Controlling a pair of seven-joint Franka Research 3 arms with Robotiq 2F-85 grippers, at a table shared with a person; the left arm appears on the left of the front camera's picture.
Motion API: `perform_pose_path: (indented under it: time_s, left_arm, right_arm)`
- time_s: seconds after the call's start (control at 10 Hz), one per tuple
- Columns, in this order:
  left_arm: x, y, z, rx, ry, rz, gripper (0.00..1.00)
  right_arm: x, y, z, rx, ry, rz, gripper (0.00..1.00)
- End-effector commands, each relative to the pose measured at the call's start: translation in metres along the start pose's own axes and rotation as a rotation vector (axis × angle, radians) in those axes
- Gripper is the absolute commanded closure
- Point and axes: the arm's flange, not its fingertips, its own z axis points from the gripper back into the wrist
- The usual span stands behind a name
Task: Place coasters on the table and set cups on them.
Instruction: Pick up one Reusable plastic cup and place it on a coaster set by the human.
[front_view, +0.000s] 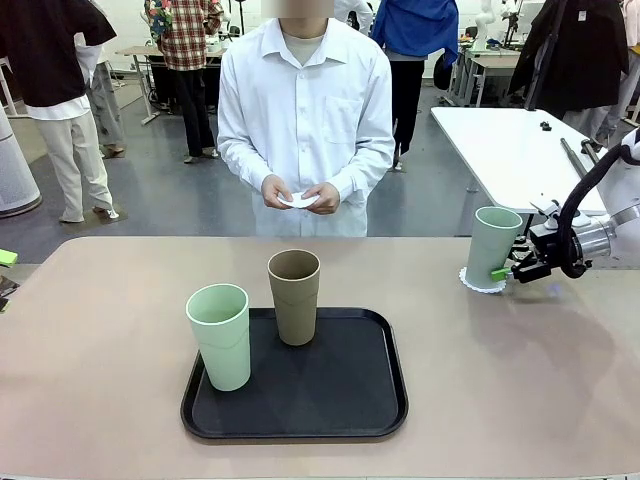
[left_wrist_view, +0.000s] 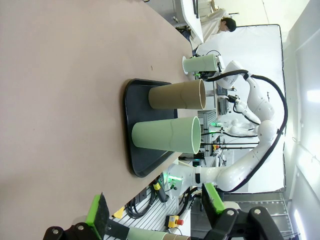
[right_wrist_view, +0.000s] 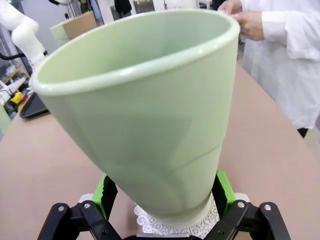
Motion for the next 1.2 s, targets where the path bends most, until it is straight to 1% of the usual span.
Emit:
perform_pose_path:
  time_s: [0.0, 0.3, 0.5, 0.6, 0.7, 0.9, 1.0, 1.1]
  left_arm:
    - [0.0, -0.001, 0.001, -0.011, -0.009, 0.002, 0.0]
    - [0.0, -0.001, 0.001, -0.011, -0.009, 0.002, 0.0]
    - [0.0, -0.001, 0.001, -0.011, -0.009, 0.002, 0.0]
    - [0.0, -0.001, 0.001, -0.011, -0.009, 0.002, 0.0]
    - [0.0, -0.001, 0.001, -0.011, -0.009, 0.002, 0.0]
    - [0.0, -0.001, 0.001, -0.011, -0.009, 0.002, 0.0]
    - [0.0, -0.001, 0.001, -0.011, -0.009, 0.002, 0.0]
    - [0.0, -0.001, 0.001, -0.011, -0.009, 0.002, 0.0]
  right_arm:
    - [0.008, 0.0, 0.01, 0.002, 0.054, -0.028, 0.0]
    - [0.007, 0.002, 0.024, -0.019, 0.089, -0.045, 0.0]
    - [0.011, 0.012, 0.039, -0.046, 0.166, -0.081, 0.0]
    - [0.026, 0.028, 0.049, -0.059, 0.23, -0.163, 0.0]
    - [0.051, 0.05, 0.058, -0.149, 0.283, -0.279, 0.0]
    - [0.089, 0.09, 0.07, -0.194, 0.431, -0.416, 0.0]
    - [0.111, 0.109, 0.071, -0.264, 0.48, -0.515, 0.0]
    - [0.135, 0.128, 0.071, -0.297, 0.508, -0.591, 0.0]
